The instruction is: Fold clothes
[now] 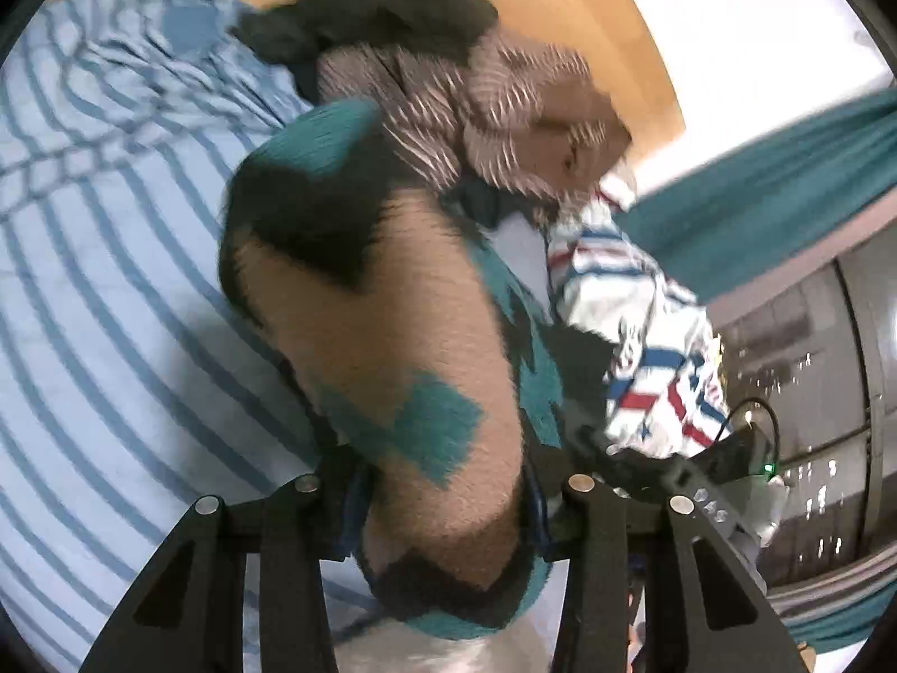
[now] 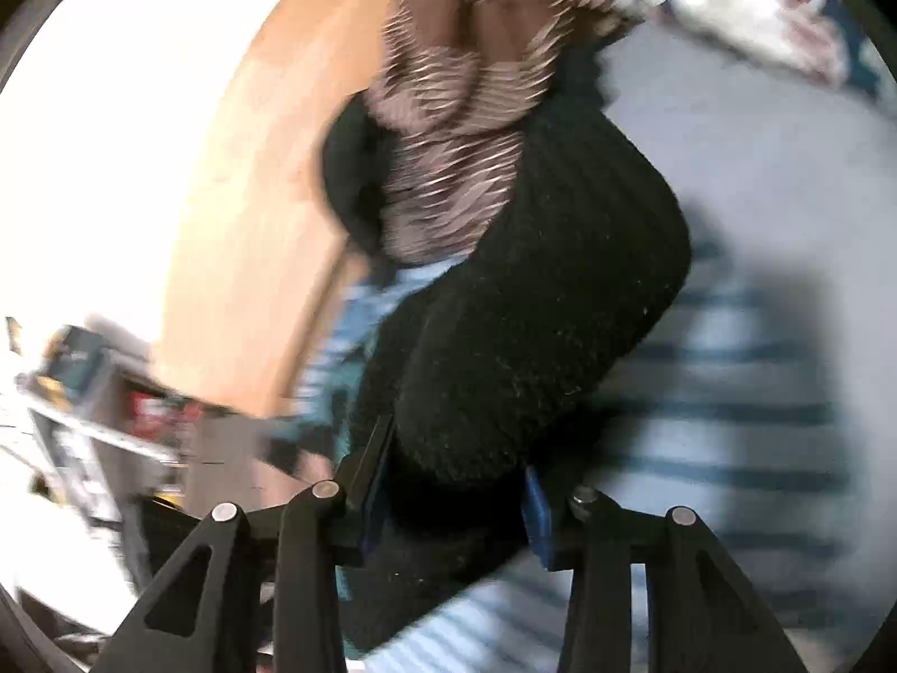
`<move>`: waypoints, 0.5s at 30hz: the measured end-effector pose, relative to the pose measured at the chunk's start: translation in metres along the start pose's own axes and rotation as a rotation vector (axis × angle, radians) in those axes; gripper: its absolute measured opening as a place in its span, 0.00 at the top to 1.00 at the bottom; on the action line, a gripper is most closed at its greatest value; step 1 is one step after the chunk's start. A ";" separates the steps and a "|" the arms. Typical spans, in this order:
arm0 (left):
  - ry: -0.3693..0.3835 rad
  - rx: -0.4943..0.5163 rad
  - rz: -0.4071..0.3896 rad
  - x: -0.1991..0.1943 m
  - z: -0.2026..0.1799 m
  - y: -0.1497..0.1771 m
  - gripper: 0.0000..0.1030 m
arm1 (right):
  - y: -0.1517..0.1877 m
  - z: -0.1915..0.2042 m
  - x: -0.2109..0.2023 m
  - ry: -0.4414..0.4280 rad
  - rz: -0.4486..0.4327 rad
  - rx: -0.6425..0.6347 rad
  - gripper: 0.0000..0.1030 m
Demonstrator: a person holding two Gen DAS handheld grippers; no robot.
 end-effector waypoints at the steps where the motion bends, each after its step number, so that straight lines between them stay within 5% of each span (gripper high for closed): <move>1: -0.015 -0.007 0.021 0.011 -0.003 0.005 0.57 | -0.002 -0.012 -0.003 -0.001 0.017 0.059 0.58; 4: -0.022 -0.055 0.070 0.032 0.003 0.018 0.57 | -0.004 -0.052 -0.024 -0.026 0.043 0.188 0.56; 8: -0.022 -0.138 0.058 0.028 0.029 0.023 0.58 | 0.007 -0.066 -0.017 -0.074 0.085 0.195 0.54; 15: 0.038 -0.338 -0.010 -0.005 0.095 0.021 0.60 | 0.030 -0.027 0.044 -0.046 0.168 0.059 0.53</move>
Point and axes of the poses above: each gripper's, at about its wrist camera, not at the fingertips, and x roughly the way its jaws point, z to its left, y to its underside, the point moved 5 cm from there along x, roughly the way its jaws point, and after that the axes turned 5 degrees about z, right-handed, at the moved point
